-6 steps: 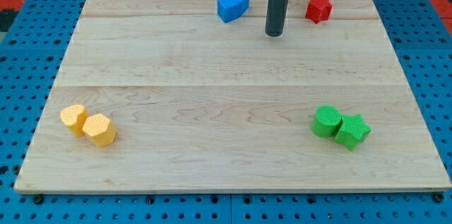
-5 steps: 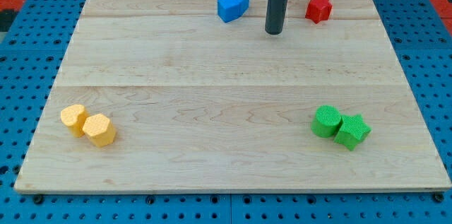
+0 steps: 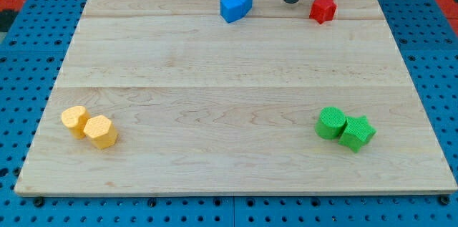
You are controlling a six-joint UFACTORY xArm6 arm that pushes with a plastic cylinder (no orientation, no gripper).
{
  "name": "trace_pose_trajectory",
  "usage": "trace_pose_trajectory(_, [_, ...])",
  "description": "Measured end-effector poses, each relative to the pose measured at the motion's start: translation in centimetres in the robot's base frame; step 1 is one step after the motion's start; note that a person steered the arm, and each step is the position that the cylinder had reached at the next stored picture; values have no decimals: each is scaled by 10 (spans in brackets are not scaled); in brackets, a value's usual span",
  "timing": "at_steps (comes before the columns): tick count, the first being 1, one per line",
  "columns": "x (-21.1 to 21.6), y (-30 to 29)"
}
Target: Separate blue cube and blue triangle
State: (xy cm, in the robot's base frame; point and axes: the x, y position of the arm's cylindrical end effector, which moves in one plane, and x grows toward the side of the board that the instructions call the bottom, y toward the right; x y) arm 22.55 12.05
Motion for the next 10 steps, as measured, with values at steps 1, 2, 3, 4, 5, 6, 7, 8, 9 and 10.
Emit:
trace_pose_trajectory(1, [0, 6])
trace_pose_trajectory(2, [0, 6])
trace_pose_trajectory(3, [0, 8])
trace_pose_trajectory(4, [0, 8])
trace_pose_trajectory(5, [0, 9])
trace_pose_trajectory(6, [0, 9])
trace_pose_trajectory(7, [0, 9])
trace_pose_trajectory(8, [0, 3])
trace_pose_trajectory(9, [4, -30])
trace_pose_trajectory(10, [15, -108])
